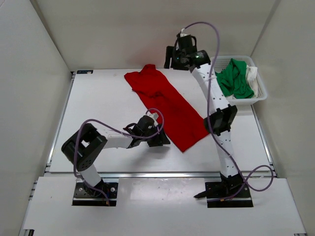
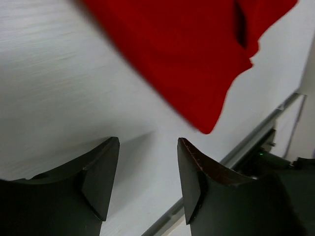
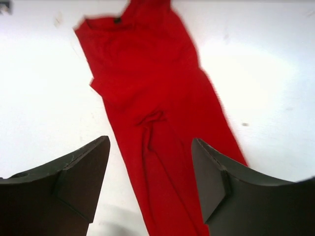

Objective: Fold and stack the t-shirts
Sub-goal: Rotate the tshirt 90 degrees, then grab the bottom of the folded rectangular tshirt with both arms, then fold the folded rectangular tshirt in 1/3 of the way

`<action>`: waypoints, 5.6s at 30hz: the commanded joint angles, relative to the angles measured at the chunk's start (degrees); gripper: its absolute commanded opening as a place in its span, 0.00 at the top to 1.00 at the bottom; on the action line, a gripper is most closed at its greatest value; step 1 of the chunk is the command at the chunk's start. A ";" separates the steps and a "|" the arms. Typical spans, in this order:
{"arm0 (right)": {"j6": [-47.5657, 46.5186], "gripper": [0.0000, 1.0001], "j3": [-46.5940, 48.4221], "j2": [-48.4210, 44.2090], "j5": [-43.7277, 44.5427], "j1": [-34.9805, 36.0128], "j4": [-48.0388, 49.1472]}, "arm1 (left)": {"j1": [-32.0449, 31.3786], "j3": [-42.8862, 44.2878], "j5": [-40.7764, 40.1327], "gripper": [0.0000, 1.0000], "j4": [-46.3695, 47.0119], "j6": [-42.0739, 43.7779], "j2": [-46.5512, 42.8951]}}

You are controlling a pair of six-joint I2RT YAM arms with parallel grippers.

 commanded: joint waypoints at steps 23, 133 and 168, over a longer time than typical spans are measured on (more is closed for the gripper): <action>0.80 0.38 -95.01 -61.11 -5.52 -4.77 33.40 | 7.90 -11.66 10.31 1.00 -6.95 7.19 -11.05; -1.83 1.00 -72.03 -22.46 -24.60 3.67 41.50 | 18.39 3.01 0.73 0.73 7.25 1.51 2.54; 2.47 0.97 -89.90 -44.47 -22.67 -3.09 46.41 | 24.54 -7.98 5.13 0.16 -1.63 6.26 -12.41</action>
